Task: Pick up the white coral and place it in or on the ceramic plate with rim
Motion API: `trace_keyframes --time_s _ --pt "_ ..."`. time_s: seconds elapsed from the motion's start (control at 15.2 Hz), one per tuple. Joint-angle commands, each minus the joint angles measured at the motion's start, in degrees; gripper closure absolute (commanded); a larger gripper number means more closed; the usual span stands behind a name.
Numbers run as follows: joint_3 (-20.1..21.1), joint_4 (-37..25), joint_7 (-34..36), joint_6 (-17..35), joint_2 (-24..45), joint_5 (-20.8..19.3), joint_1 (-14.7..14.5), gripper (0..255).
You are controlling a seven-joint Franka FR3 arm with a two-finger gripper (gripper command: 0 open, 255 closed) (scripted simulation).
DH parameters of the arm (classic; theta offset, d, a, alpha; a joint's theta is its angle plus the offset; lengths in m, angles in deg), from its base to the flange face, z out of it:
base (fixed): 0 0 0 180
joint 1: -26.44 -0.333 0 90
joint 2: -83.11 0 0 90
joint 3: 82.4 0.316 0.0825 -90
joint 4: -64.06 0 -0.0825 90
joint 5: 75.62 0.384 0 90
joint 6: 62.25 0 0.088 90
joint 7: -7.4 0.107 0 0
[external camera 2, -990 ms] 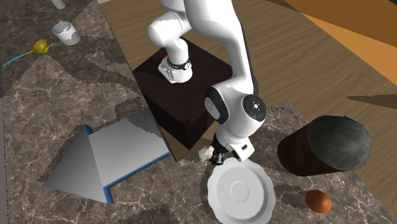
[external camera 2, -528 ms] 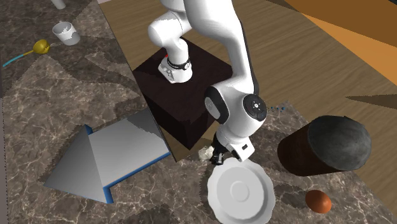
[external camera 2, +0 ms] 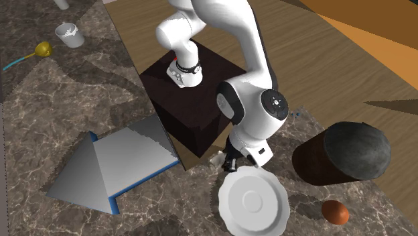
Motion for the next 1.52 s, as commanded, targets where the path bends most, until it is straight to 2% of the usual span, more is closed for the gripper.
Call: trace_keyframes --time_s 0.0,0.53,1.06,1.32,1.39,1.45 --pt "-0.1 -0.4 -0.2 -1.4 -1.1 -0.2 -0.1 255" --pt "0.0 -2.6 -0.8 -6.6 -4.2 -0.6 -0.4 255" --pt "1.9 -26.0 -4.9 -12.5 13.9 7.9 1.2 255" --pt "3.2 -41.0 -6.4 -17.8 23.8 11.2 3.2 255" --pt "3.6 -47.2 -6.8 -20.1 27.7 12.3 4.1 255" --pt "3.8 -46.8 -6.6 -19.5 27.9 12.3 4.1 255"
